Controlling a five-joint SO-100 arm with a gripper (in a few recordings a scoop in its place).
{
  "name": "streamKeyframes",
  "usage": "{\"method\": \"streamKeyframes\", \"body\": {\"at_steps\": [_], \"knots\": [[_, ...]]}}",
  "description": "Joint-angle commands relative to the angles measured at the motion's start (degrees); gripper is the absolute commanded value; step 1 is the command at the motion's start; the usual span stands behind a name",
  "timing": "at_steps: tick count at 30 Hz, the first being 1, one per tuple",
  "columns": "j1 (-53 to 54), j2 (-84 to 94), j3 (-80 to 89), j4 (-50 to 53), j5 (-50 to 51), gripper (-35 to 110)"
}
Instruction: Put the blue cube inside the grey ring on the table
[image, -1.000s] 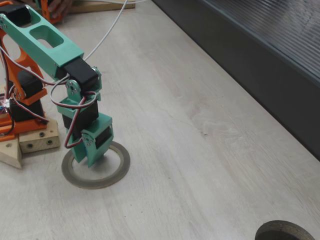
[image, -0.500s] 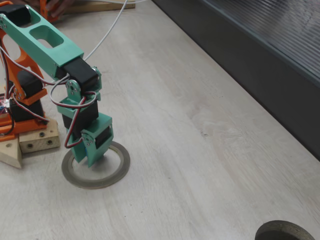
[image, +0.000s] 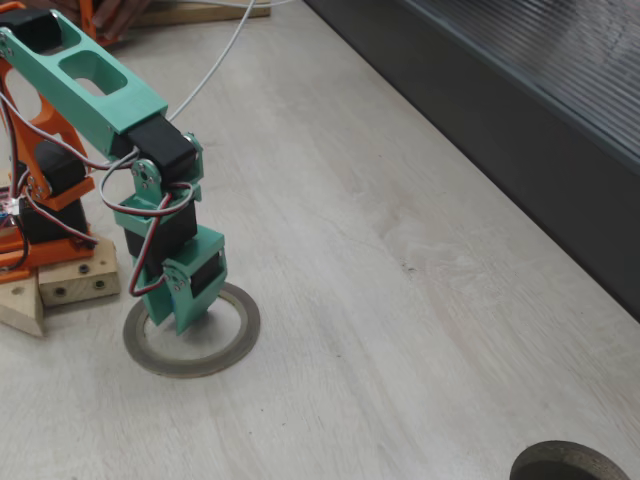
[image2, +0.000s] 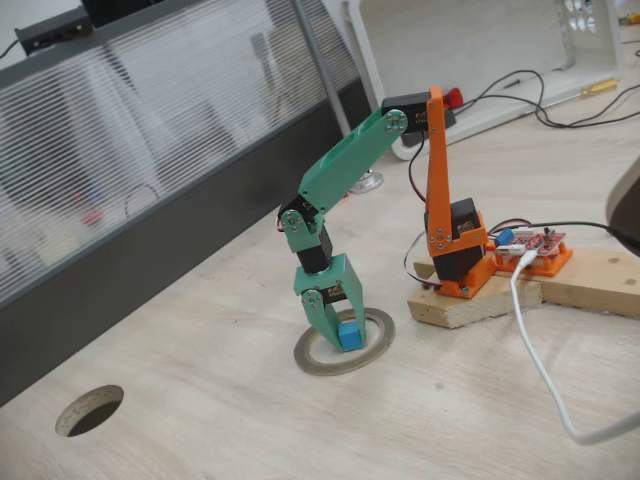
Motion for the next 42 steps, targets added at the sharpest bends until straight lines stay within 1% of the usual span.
{"method": "streamKeyframes", "body": {"at_steps": [1, 5, 9, 12, 26, 31, 33, 39, 42], "knots": [[0.9, 2.0, -0.2, 0.7, 0.3, 17], [0.9, 2.0, 0.5, 1.0, -2.5, 29], [0.9, 1.9, -0.2, 4.7, -6.9, 35], [0.9, 1.9, -0.3, 6.1, -7.6, 35], [0.9, 2.2, -0.5, 6.2, -7.6, 35], [0.9, 2.2, -5.9, 6.5, -7.6, 34], [0.9, 2.2, -8.4, 8.9, -7.6, 34], [0.9, 2.2, -16.7, 21.2, -7.5, 34], [0.9, 2.2, -21.1, 24.4, -7.6, 34]]}}
